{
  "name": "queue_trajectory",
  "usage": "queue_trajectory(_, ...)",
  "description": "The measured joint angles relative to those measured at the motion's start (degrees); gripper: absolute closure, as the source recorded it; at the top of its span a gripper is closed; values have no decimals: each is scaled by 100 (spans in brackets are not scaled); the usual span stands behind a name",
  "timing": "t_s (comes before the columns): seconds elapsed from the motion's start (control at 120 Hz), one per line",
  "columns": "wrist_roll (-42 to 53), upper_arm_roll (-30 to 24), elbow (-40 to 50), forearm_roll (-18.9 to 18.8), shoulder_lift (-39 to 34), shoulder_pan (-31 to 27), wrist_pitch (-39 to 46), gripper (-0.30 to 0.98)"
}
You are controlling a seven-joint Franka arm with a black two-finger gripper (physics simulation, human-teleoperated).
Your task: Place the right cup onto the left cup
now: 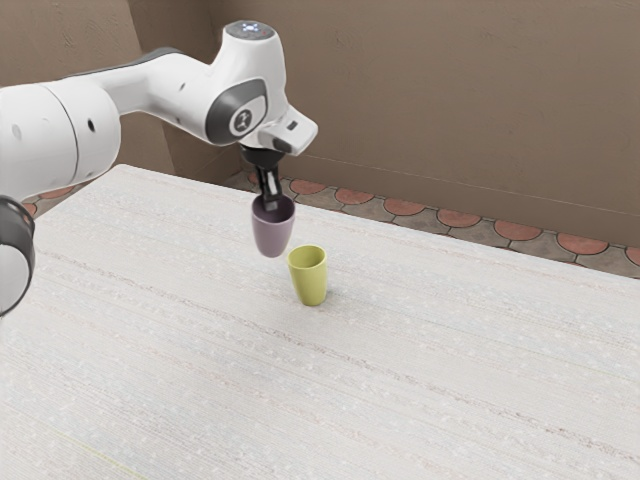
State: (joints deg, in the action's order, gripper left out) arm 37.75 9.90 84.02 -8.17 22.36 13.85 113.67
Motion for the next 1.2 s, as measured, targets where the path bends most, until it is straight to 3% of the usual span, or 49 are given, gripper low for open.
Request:
queue_trajectory(0.525, 772, 70, -1348, -101, 1226, 86, 80, 79)
queue_trajectory(1.2, 1305, 99, -1502, 77, 1572, 187, 187, 79)
